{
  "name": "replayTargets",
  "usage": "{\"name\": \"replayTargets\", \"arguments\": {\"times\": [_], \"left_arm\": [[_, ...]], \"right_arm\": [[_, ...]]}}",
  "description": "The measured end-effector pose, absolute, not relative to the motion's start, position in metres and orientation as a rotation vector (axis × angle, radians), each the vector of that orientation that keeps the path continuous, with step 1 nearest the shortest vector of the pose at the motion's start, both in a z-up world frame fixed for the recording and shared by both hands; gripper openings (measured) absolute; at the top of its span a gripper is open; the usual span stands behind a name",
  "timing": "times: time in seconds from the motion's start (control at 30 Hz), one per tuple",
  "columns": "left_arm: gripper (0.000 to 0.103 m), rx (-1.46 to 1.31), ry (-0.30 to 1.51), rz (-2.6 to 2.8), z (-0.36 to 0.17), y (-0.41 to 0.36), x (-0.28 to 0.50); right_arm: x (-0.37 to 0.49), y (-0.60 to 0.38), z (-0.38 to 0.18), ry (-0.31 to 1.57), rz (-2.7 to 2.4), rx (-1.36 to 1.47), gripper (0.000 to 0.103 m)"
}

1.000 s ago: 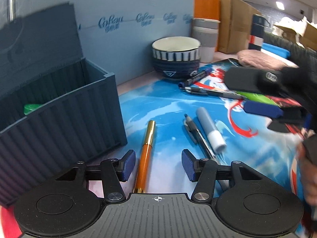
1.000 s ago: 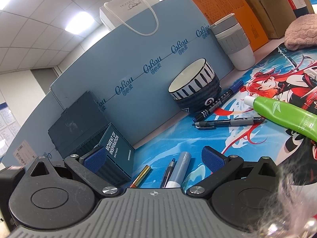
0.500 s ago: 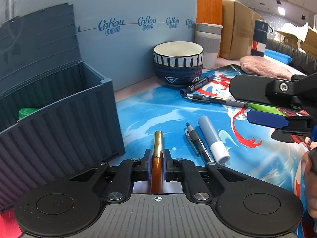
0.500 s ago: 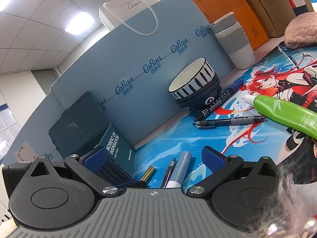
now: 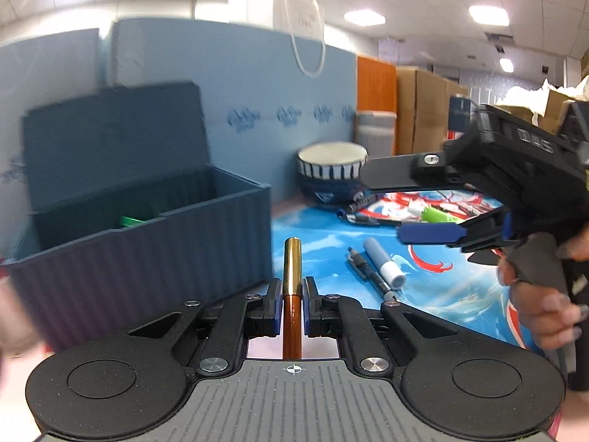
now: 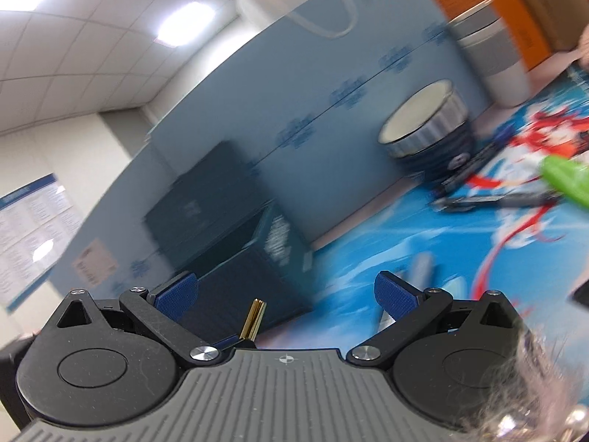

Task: Organize rigid objects
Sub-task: 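Grasp the pen's gold end with the right tool while the left tool opens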

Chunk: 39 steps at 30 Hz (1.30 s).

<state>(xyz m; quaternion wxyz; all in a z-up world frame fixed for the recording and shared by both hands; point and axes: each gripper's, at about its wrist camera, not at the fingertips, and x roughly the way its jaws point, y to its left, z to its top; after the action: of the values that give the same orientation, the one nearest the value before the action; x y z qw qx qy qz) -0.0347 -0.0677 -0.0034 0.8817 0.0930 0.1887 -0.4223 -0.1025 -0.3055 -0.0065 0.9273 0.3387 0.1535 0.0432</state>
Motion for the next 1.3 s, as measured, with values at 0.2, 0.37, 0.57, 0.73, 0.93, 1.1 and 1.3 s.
{"name": "replayTargets", "arguments": {"times": [0.2, 0.37, 0.57, 0.73, 0.93, 1.1, 1.3], "left_arm": [[0.009, 0.138, 0.352, -0.871, 0.003, -0.036, -0.039], [0.009, 0.093, 0.342, -0.874, 0.005, -0.021, -0.035], [0.009, 0.063, 0.344, -0.900, 0.008, -0.015, -0.035], [0.009, 0.059, 0.364, -0.910, 0.006, -0.015, -0.034], [0.009, 0.033, 0.373, -0.915, 0.006, -0.013, -0.028], [0.010, 0.004, 0.375, -0.919, 0.008, -0.010, -0.028], [0.013, -0.027, 0.314, -0.925, 0.043, -0.003, -0.024]], "right_arm": [[-0.082, -0.279, 0.000, 0.382, 0.177, 0.750, 0.102], [-0.063, -0.261, 0.006, 0.445, 0.217, 0.762, 0.087], [-0.048, -0.242, 0.014, 0.488, 0.244, 0.722, 0.073], [-0.042, -0.228, 0.017, 0.529, 0.291, 0.678, 0.051], [-0.041, -0.220, 0.023, 0.543, 0.274, 0.614, 0.016], [-0.043, -0.221, 0.024, 0.533, 0.279, 0.623, 0.011], [-0.049, -0.219, 0.053, 0.432, 0.321, 0.599, 0.011]]}}
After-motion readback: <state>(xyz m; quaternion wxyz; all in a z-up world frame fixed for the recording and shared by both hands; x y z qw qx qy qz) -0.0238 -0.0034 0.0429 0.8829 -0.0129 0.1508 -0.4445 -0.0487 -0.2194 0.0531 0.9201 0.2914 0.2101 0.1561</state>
